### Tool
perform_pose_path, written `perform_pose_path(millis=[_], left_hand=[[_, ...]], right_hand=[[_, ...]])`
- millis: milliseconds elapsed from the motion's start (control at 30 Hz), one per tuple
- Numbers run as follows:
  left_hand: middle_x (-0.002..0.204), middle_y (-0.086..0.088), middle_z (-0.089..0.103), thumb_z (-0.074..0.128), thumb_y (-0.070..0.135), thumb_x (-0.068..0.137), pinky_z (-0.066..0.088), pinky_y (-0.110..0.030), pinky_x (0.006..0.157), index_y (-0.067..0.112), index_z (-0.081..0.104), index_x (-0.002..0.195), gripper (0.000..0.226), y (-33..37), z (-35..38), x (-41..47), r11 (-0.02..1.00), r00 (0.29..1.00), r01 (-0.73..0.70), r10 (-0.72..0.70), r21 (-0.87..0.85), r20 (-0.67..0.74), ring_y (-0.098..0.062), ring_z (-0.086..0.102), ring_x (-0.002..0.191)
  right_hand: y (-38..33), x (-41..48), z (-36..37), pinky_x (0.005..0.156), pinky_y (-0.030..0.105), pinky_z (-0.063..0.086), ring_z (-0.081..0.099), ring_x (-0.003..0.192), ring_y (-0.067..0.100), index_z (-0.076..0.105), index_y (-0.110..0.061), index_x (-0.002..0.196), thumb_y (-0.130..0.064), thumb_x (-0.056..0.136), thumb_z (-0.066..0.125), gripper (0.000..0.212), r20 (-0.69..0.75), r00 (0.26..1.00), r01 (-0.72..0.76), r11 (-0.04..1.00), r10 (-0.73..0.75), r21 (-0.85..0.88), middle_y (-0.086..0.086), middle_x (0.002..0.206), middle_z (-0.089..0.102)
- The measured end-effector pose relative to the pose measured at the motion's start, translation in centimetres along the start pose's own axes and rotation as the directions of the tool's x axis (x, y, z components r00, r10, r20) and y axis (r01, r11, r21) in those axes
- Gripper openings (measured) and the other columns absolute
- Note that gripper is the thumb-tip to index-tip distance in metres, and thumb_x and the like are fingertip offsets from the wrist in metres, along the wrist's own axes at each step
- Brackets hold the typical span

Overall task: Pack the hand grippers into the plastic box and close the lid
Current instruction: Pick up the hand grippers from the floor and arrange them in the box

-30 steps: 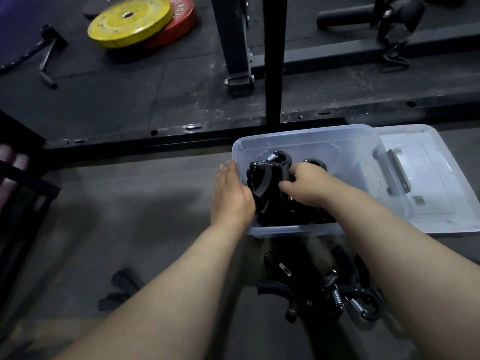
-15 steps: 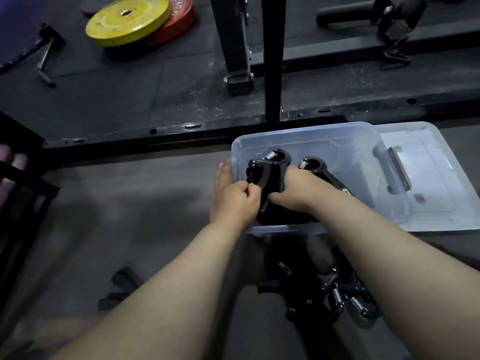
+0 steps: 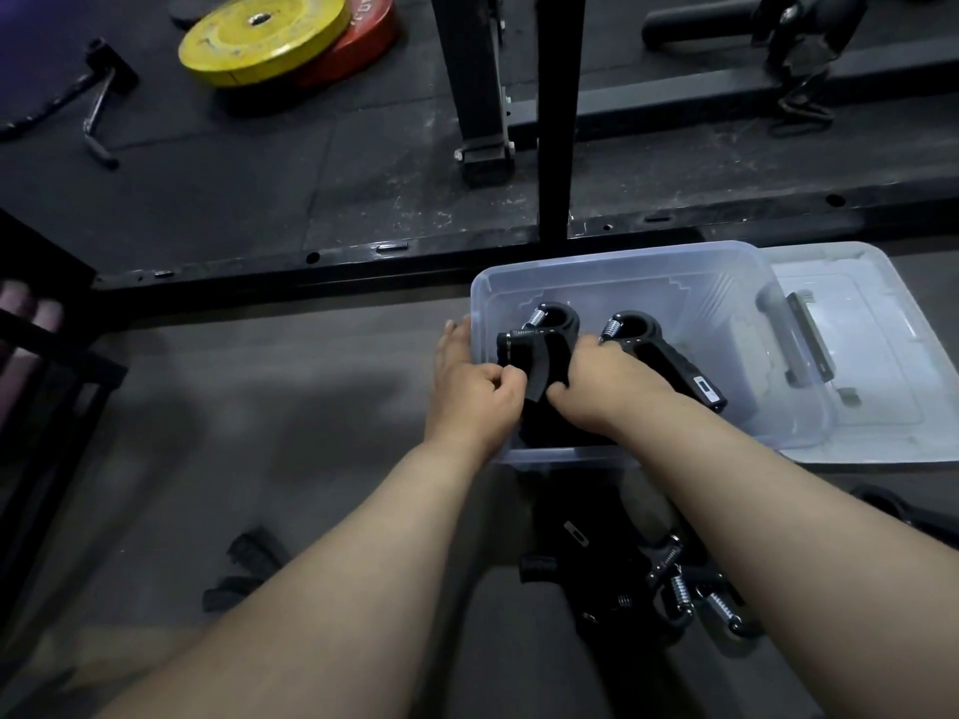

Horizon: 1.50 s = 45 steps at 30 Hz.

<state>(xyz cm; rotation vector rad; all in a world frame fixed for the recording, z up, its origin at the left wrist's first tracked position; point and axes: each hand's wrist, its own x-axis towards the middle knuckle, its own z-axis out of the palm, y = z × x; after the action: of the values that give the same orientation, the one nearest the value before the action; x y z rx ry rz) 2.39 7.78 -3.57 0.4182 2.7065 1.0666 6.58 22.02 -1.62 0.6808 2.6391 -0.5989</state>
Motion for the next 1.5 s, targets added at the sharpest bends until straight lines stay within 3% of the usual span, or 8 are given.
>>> perform_pose_path(millis=[300,567,700,767,867,1267,1400,1500], left_hand=[[0.159,0.008,0.023,0.052,0.025,0.083,0.009,-0.03,0.121,0.022,0.057,0.044,0.039,-0.2,0.0,0.0,1.0,1.0,0.009,-0.008,-0.014,0.011,-0.01,0.01,0.148],[0.16,0.008,0.022,0.049,0.029,0.082,0.008,-0.03,0.12,0.021,0.064,0.053,0.034,-0.5,0.2,0.1,1.0,1.0,0.005,-0.005,0.007,0.014,-0.013,0.008,0.149],[0.16,0.0,0.024,0.045,0.026,0.089,0.011,-0.034,0.121,0.021,0.074,0.101,0.032,-0.4,0.5,0.1,0.999,1.0,-0.003,0.004,0.046,-0.028,-0.019,0.009,0.149],[0.159,-0.003,0.027,0.044,0.017,0.092,0.011,-0.035,0.122,0.025,0.054,0.135,0.045,-0.3,0.4,0.0,0.998,0.998,-0.05,0.051,0.023,-0.048,-0.021,0.01,0.149],[0.16,-0.003,0.025,0.039,0.013,0.095,0.01,-0.033,0.122,0.019,0.025,0.153,0.061,0.0,0.2,-0.1,0.999,0.998,-0.013,0.011,-0.032,-0.066,-0.018,0.01,0.15],[0.161,-0.005,0.02,0.039,0.012,0.094,0.008,-0.027,0.12,0.011,0.02,0.154,0.064,-0.1,0.3,0.3,0.998,0.996,0.059,-0.061,-0.031,-0.065,-0.014,0.008,0.15],[0.161,-0.006,0.02,0.038,0.009,0.092,0.007,-0.027,0.121,0.01,0.02,0.154,0.064,0.0,0.3,0.3,0.997,0.996,0.056,-0.059,-0.044,-0.064,-0.015,0.008,0.15],[0.163,-0.004,0.015,0.039,0.005,0.088,0.003,-0.026,0.12,0.012,0.017,0.155,0.071,-0.4,0.0,0.3,0.997,0.999,0.04,-0.041,-0.071,-0.017,-0.015,0.004,0.15]], right_hand=[[0.1,-0.1,-1.3,0.067,0.032,0.039,0.056,0.083,0.031,0.047,-0.009,0.105,-0.027,0.089,0.048,0.024,-0.117,0.993,0.034,0.999,-0.031,0.024,0.013,0.102,0.063],[0.3,0.1,-1.3,0.084,0.039,0.044,0.057,0.109,0.037,0.052,-0.012,0.124,-0.043,0.095,0.047,0.042,-0.095,0.994,0.054,0.998,-0.056,-0.027,0.018,0.127,0.051],[0.5,-0.1,-1.1,0.092,0.041,0.044,0.054,0.115,0.037,0.047,-0.008,0.128,-0.04,0.096,0.045,0.045,-0.055,0.997,0.051,0.998,-0.049,0.024,0.02,0.132,0.048],[0.5,-0.2,-0.9,0.093,0.041,0.043,0.053,0.116,0.039,0.046,-0.005,0.128,-0.036,0.097,0.044,0.044,-0.046,0.997,0.059,0.998,-0.057,0.029,0.021,0.133,0.047],[0.5,-0.3,-0.8,0.091,0.039,0.043,0.054,0.114,0.038,0.048,-0.005,0.125,-0.032,0.097,0.044,0.039,-0.052,0.996,0.081,0.996,-0.079,0.033,0.022,0.13,0.048],[0.1,-0.4,-0.3,0.099,0.046,0.038,0.043,0.121,0.042,0.047,-0.003,0.129,-0.034,0.098,0.035,0.045,-0.094,0.996,0.017,0.998,-0.011,0.065,0.024,0.135,0.038],[-0.7,-0.5,-0.1,0.102,0.045,0.036,0.042,0.122,0.036,0.052,-0.005,0.128,-0.032,0.098,0.039,0.043,-0.295,0.947,0.158,0.984,-0.129,0.076,0.018,0.133,0.044],[-2.1,-0.4,0.3,0.11,0.042,0.031,0.039,0.13,0.032,0.048,-0.008,0.137,-0.031,0.099,0.04,0.045,-0.284,0.928,0.274,0.958,-0.242,0.079,0.012,0.143,0.041]])
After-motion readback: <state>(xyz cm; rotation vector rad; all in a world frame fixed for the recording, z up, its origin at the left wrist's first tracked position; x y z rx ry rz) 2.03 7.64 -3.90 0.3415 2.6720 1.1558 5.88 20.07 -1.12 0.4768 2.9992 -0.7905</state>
